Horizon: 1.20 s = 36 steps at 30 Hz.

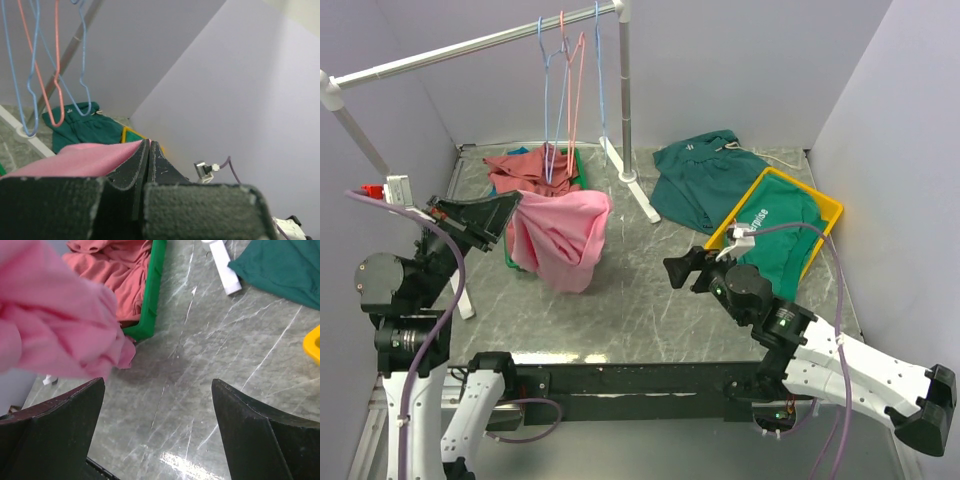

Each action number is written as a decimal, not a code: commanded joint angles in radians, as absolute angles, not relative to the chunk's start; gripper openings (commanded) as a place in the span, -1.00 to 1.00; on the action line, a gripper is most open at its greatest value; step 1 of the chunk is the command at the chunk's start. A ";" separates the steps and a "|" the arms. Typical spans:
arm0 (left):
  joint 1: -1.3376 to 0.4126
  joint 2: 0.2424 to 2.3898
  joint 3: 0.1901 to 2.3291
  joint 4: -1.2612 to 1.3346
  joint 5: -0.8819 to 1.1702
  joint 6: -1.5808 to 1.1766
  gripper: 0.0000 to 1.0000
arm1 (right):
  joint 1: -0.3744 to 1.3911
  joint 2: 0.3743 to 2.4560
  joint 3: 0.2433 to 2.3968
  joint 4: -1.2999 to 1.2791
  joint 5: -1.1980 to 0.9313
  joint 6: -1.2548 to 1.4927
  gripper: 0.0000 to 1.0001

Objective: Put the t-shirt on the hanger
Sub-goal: Place the T-shirt at the center of the board.

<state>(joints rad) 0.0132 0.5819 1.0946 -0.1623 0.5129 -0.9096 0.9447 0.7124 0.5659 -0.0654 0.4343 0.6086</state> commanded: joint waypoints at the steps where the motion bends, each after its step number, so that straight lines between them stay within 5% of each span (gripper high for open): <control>1: 0.006 0.571 1.085 -0.006 0.581 -0.973 -0.98 | 0.951 0.698 0.531 0.023 0.391 0.607 0.90; 11: -0.132 0.664 1.140 -0.020 0.546 -0.925 -0.98 | 0.953 0.817 0.437 0.405 0.154 0.551 0.87; 19: -0.559 0.771 1.160 -0.028 0.227 -0.804 -0.98 | 1.040 0.929 0.381 0.642 0.046 0.578 0.79; 26: -0.931 0.905 1.247 -0.009 -0.076 -0.686 -0.98 | 1.118 1.018 0.374 0.664 0.210 0.614 0.77; 28: -1.012 0.934 1.268 -0.020 -0.164 -0.657 -0.98 | 1.117 1.005 0.364 0.638 0.316 0.623 0.57; 29: -1.029 0.940 1.287 -0.029 -0.188 -0.650 -0.98 | 1.117 0.985 0.364 0.618 0.351 0.623 0.28; 30: -1.041 0.945 1.295 -0.041 -0.208 -0.649 -0.98 | 1.117 0.956 0.368 0.582 0.447 0.620 -0.46; 32: -1.043 0.954 1.301 -0.072 -0.261 -0.655 -0.98 | 1.117 0.836 0.386 0.413 0.559 0.643 -1.00; 36: -1.043 0.971 1.287 -0.092 -0.294 -0.667 -0.98 | 1.115 0.611 0.468 0.117 0.802 0.606 -1.00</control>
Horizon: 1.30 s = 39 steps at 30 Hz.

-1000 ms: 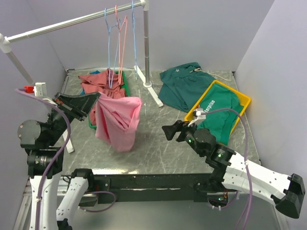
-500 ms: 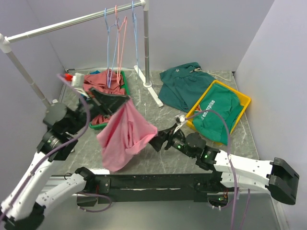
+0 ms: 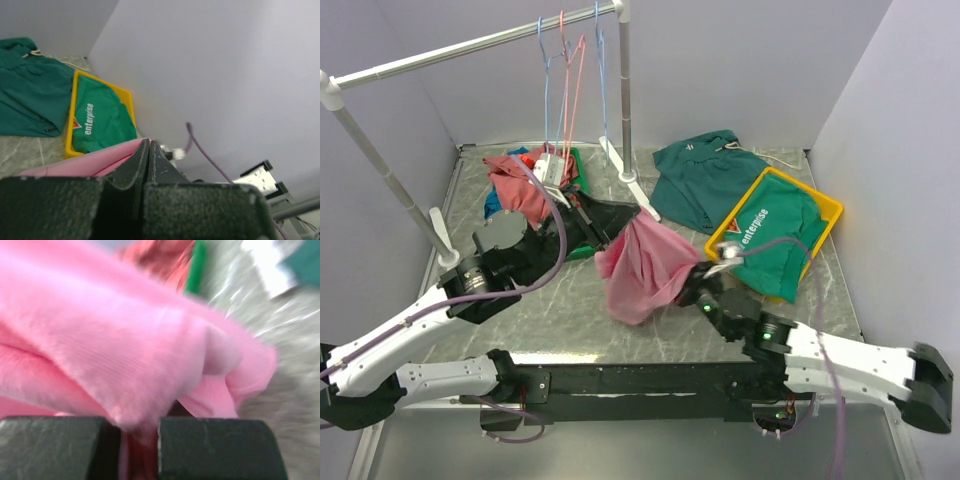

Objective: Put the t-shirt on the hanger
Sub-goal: Place the T-shirt at the center of the board.

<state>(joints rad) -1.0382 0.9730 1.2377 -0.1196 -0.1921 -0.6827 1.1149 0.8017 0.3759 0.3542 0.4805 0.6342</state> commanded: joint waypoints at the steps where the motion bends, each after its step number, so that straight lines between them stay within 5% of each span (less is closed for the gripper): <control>1: -1.043 0.988 1.287 -0.097 -0.298 -0.669 -0.98 | 1.114 0.539 0.524 0.036 0.852 0.582 -1.00; 10: -1.042 1.034 1.192 -0.166 -0.411 -0.713 -0.96 | 1.114 0.621 0.922 -0.254 0.824 0.414 -1.00; 15: -0.941 0.964 0.987 -0.198 -0.375 -0.831 -0.82 | 1.115 0.765 0.792 -0.216 0.651 0.561 -1.00; 19: -0.851 0.910 0.787 -0.195 -0.305 -0.876 -0.12 | 1.118 0.880 0.664 -0.062 0.477 0.672 -1.00; 21: -0.830 0.893 0.746 -0.205 -0.284 -0.876 0.18 | 1.133 0.943 0.640 -0.037 0.408 0.678 -0.75; 23: -0.831 0.882 0.729 -0.209 -0.262 -0.858 0.38 | 1.146 0.956 0.638 -0.064 0.432 0.687 -0.06; 24: -0.830 0.879 0.724 -0.215 -0.255 -0.851 0.42 | 1.147 0.931 0.628 -0.086 0.464 0.687 0.11; 26: -0.830 0.890 0.729 -0.239 -0.232 -0.825 0.43 | 1.147 0.890 0.614 -0.115 0.512 0.687 0.44; 29: -0.844 0.916 0.741 -0.259 -0.193 -0.811 0.27 | 1.137 0.807 0.595 -0.193 0.632 0.702 0.54; 39: -1.012 1.172 0.840 -0.238 -0.284 -0.793 0.19 | 0.868 0.769 0.494 -0.189 0.470 0.692 0.30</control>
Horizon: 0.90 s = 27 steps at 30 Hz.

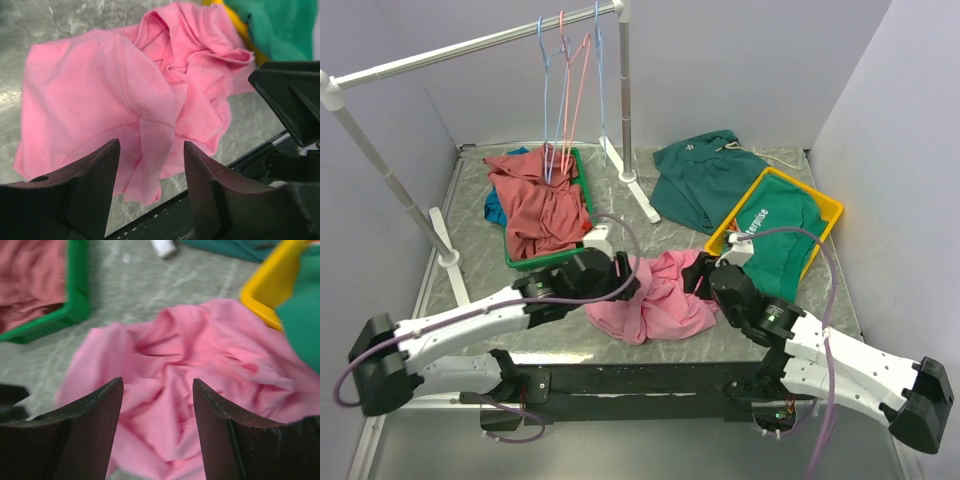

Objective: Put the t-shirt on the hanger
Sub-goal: Place the T-shirt at the center of the board.

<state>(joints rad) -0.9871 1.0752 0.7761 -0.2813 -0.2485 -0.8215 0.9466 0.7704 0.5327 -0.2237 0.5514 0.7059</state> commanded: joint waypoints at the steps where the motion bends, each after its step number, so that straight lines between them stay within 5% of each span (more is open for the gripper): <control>1: -1.017 1.189 0.848 -0.221 -0.287 -0.789 0.25 | 0.859 0.772 0.489 -0.173 0.457 0.680 0.30; 4: -1.025 1.265 0.888 -0.195 -0.311 -0.779 0.30 | 0.836 0.830 0.506 -0.138 0.422 0.660 0.29; 8: -1.032 1.367 0.891 -0.187 -0.351 -0.779 0.13 | 0.819 1.004 0.581 -0.094 0.407 0.629 0.25; 12: -1.038 1.344 0.821 -0.170 -0.345 -0.837 -0.70 | 0.784 1.167 0.650 -0.061 0.393 0.601 0.19; 15: -1.049 1.261 0.737 -0.178 -0.353 -0.880 -0.89 | 0.767 1.261 0.686 -0.025 0.385 0.589 0.18; 27: -1.057 1.083 0.629 -0.236 -0.379 -0.928 -0.92 | 0.718 1.566 0.836 -0.041 0.456 0.587 0.29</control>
